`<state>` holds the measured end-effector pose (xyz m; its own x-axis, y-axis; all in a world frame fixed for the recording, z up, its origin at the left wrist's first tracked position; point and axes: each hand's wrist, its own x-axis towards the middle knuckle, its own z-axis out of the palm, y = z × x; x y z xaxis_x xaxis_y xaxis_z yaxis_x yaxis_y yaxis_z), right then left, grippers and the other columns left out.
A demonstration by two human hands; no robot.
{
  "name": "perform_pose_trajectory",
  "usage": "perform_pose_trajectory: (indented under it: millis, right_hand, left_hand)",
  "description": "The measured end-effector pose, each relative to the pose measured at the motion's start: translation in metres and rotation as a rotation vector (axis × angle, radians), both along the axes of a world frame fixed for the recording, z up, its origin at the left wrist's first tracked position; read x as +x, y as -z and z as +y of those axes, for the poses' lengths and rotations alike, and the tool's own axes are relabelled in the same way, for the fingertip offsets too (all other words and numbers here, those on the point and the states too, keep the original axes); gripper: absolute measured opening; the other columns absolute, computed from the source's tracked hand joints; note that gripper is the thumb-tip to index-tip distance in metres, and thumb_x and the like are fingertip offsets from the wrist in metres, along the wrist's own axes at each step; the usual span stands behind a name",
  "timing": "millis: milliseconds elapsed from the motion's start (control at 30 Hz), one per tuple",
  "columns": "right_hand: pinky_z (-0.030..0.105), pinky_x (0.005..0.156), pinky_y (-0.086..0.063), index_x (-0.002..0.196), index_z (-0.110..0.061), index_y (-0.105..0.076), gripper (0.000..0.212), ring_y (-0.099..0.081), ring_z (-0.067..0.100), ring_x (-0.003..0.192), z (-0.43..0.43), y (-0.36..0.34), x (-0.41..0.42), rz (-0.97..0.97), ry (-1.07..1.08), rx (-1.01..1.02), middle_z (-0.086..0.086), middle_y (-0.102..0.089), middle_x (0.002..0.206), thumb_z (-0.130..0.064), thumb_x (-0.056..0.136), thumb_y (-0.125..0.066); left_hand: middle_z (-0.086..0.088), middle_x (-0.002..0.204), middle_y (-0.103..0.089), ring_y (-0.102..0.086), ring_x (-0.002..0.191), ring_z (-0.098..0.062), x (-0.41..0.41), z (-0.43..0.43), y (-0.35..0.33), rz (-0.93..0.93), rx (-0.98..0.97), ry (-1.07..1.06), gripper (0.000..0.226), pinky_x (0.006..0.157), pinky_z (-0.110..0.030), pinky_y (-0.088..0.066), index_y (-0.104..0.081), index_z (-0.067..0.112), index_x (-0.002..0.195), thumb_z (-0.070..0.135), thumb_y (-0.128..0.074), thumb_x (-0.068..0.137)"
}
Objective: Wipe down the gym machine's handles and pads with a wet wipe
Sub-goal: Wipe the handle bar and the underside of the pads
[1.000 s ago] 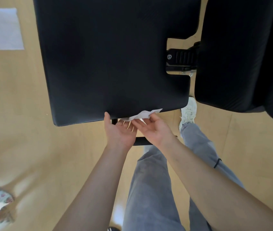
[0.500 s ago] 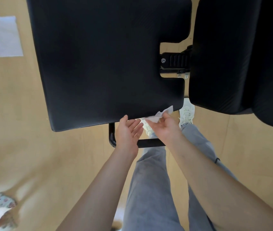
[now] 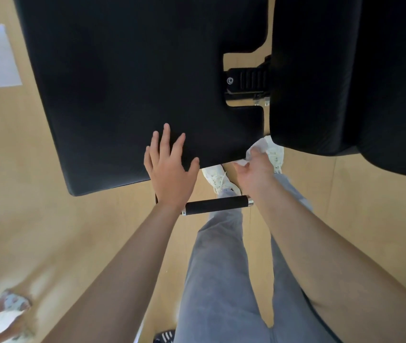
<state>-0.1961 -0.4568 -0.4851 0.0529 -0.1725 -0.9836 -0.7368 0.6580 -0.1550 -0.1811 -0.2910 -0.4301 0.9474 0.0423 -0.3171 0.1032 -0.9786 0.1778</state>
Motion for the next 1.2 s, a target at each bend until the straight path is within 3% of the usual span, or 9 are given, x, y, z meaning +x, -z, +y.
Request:
perform_pose_trajectory:
  millis: [67,133,267,433,533,667,933,1067,1200]
  right_hand:
    - [0.029,0.103,-0.043,0.154,-0.03,-0.039,0.053,-0.051,0.026,0.136,0.002,-0.005,0.005,-0.024,-0.079,-0.257,0.002,-0.05,0.149,-0.031,0.103,-0.055]
    - [0.028,0.113,-0.033,0.16,-0.028,-0.029,0.055,-0.034,0.022,0.15,0.008,-0.003,0.004,-0.202,-0.335,-0.463,-0.003,-0.033,0.164,-0.021,0.108,-0.048]
    - [0.045,0.121,-0.029,0.163,-0.023,-0.014,0.061,0.008,0.026,0.157,0.017,0.005,-0.005,-0.352,-0.894,-0.637,-0.005,-0.001,0.172,-0.019,0.109,-0.042]
    - [0.051,0.128,-0.001,0.161,-0.024,0.005,0.068,0.016,0.025,0.155,0.023,0.007,0.003,-0.658,-1.262,-0.727,0.002,0.0,0.171,-0.023,0.109,-0.038]
    - [0.047,0.128,0.0,0.161,-0.02,0.01,0.073,0.014,0.023,0.157,0.03,0.009,0.012,-0.895,-1.5,-0.718,0.003,0.003,0.171,-0.021,0.108,-0.04]
    - [0.046,0.129,-0.006,0.163,-0.015,-0.005,0.068,0.01,0.023,0.158,0.029,0.02,0.022,-1.132,-1.821,-0.83,0.006,0.003,0.172,-0.02,0.107,-0.043]
    - [0.047,0.129,-0.009,0.163,-0.017,-0.001,0.07,0.004,0.023,0.158,0.027,0.016,0.108,-1.224,-1.88,-0.84,0.004,0.0,0.172,-0.034,0.106,-0.037]
    - [0.042,0.129,-0.003,0.162,-0.013,0.011,0.083,0.009,0.019,0.157,0.023,0.007,0.168,-1.04,-1.814,-0.846,0.006,0.01,0.171,-0.04,0.104,-0.042]
    - [0.045,0.129,0.001,0.162,-0.015,0.01,0.082,0.015,0.026,0.156,0.028,0.001,0.158,-0.941,-1.821,-0.858,0.007,0.015,0.17,-0.046,0.105,-0.039]
  left_hand:
    - [-0.002,0.169,-0.025,-0.017,0.157,-0.028,-0.003,0.002,0.003,-0.001,0.048,0.048,0.066,0.126,-0.047,-0.013,-0.051,0.024,0.148,0.038,-0.072,0.087]
    - [-0.002,0.17,-0.023,-0.015,0.158,-0.029,-0.005,0.003,0.004,-0.002,0.059,0.066,0.069,0.127,-0.047,-0.011,-0.049,0.024,0.15,0.037,-0.073,0.086]
    - [-0.002,0.168,-0.027,-0.018,0.156,-0.028,-0.002,0.005,0.002,-0.014,0.062,0.072,0.066,0.125,-0.048,-0.016,-0.052,0.024,0.148,0.036,-0.074,0.086]
    - [-0.005,0.167,-0.03,-0.022,0.156,-0.029,0.004,0.016,0.0,-0.061,0.13,0.112,0.066,0.124,-0.051,-0.017,-0.052,0.024,0.148,0.04,-0.072,0.087]
    - [-0.007,0.171,-0.017,-0.01,0.158,-0.032,0.015,0.021,-0.003,-0.047,0.192,0.021,0.076,0.125,-0.054,-0.011,-0.044,0.028,0.152,0.048,-0.072,0.084]
    - [-0.006,0.173,-0.005,0.001,0.159,-0.034,0.029,0.029,-0.007,-0.027,0.191,-0.058,0.094,0.125,-0.057,-0.005,-0.031,0.032,0.158,0.06,-0.072,0.079]
    - [-0.001,0.173,0.0,0.007,0.159,-0.032,0.037,0.02,-0.004,-0.003,0.188,-0.124,0.103,0.124,-0.06,-0.003,-0.022,0.036,0.162,0.065,-0.072,0.077]
    - [0.0,0.173,-0.005,0.004,0.158,-0.034,0.04,0.018,-0.004,0.011,0.19,-0.152,0.104,0.124,-0.061,-0.005,-0.024,0.038,0.161,0.063,-0.076,0.074]
    - [-0.001,0.172,-0.009,-0.001,0.158,-0.036,0.043,0.015,-0.005,0.022,0.212,-0.17,0.104,0.123,-0.062,-0.009,-0.029,0.037,0.159,0.062,-0.079,0.071]
